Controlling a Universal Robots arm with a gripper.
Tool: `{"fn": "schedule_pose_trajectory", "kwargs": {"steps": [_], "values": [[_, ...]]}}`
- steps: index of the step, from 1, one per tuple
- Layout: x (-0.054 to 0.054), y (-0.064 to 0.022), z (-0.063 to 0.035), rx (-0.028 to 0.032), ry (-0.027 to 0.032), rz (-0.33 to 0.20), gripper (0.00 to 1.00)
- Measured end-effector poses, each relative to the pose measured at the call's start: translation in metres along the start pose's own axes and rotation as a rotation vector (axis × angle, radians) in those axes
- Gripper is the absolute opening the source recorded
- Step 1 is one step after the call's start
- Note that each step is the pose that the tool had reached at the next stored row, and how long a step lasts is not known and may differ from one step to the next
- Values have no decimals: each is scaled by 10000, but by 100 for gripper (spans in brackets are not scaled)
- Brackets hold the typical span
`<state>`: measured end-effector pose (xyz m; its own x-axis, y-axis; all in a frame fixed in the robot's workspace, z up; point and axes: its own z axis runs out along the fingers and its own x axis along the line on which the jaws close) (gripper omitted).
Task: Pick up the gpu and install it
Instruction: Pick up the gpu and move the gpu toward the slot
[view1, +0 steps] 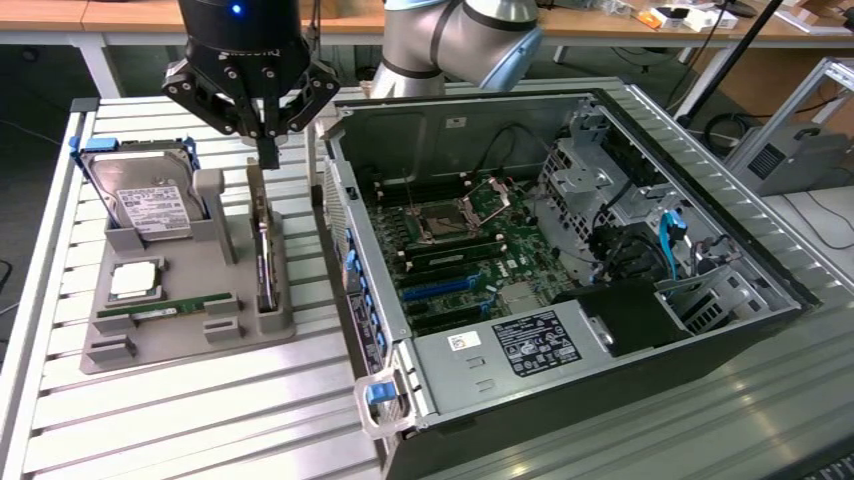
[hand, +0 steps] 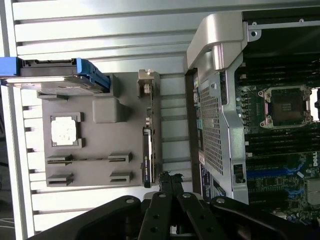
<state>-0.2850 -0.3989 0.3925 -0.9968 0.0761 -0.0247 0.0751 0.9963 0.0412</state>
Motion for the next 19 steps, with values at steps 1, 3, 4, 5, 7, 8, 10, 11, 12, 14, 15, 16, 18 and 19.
{"fn": "schedule_pose_trajectory", "kwargs": {"steps": [1,3,4,5,7,8,10,11,12,14,15,16,18,19], "values": [[0,0,0,0,0,0,11],[0,0,0,0,0,0,11],[0,0,0,0,0,0,11],[0,0,0,1,0,0,11],[0,0,0,0,0,0,11],[0,0,0,0,0,0,11],[0,0,0,0,0,0,17],[0,0,0,0,0,0,24],[0,0,0,0,0,0,30],[0,0,0,0,0,0,36],[0,0,0,0,0,0,36],[0,0,0,0,-1,0,42],[0,0,0,0,0,0,47],[0,0,0,1,0,0,54]]}}
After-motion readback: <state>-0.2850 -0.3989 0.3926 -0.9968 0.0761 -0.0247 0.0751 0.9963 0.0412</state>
